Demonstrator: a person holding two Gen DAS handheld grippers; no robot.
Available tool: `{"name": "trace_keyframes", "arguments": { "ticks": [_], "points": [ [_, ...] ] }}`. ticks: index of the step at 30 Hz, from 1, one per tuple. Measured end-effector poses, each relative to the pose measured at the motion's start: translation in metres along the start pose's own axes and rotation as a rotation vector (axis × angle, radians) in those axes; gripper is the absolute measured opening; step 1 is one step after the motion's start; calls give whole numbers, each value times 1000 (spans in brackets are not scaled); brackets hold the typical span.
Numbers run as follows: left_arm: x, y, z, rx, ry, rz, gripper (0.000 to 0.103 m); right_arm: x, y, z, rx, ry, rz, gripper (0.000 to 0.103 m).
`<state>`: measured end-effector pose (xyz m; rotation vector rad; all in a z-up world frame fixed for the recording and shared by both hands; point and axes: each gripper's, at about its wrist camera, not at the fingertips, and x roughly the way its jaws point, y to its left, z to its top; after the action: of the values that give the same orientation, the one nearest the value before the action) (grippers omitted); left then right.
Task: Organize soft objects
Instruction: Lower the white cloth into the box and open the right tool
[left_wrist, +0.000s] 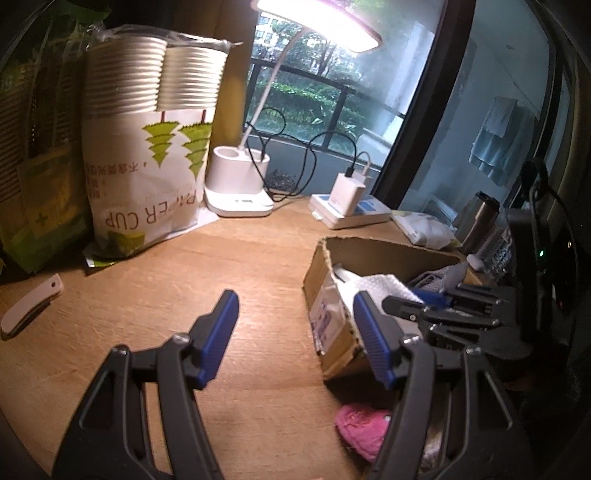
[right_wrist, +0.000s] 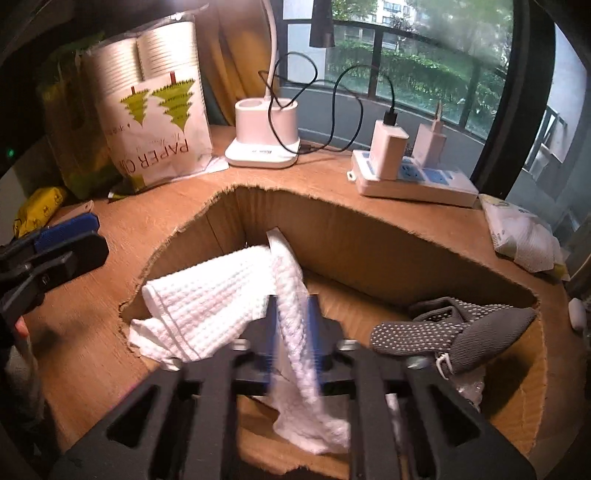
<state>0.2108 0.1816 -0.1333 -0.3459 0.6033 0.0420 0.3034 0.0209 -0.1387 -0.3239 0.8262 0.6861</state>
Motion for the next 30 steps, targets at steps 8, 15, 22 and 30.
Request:
{"name": "trace_keyframes", "arguments": {
  "ticks": [8,15,22,30],
  "points": [
    [-17,-14,-2,18,-14,1,66,-33,-1,0,2,-68,-20,46],
    [-35,-29,-5,43,-33,-9,66,-64,-7,-7,14,-129,-33,55],
    [-52,-48,-8,69,-51,-25,66,-94,-10,-19,19,-171,-40,56],
    [-68,-70,-16,95,-57,-38,66,-126,-9,-37,26,-206,-30,56]
  ]
}}
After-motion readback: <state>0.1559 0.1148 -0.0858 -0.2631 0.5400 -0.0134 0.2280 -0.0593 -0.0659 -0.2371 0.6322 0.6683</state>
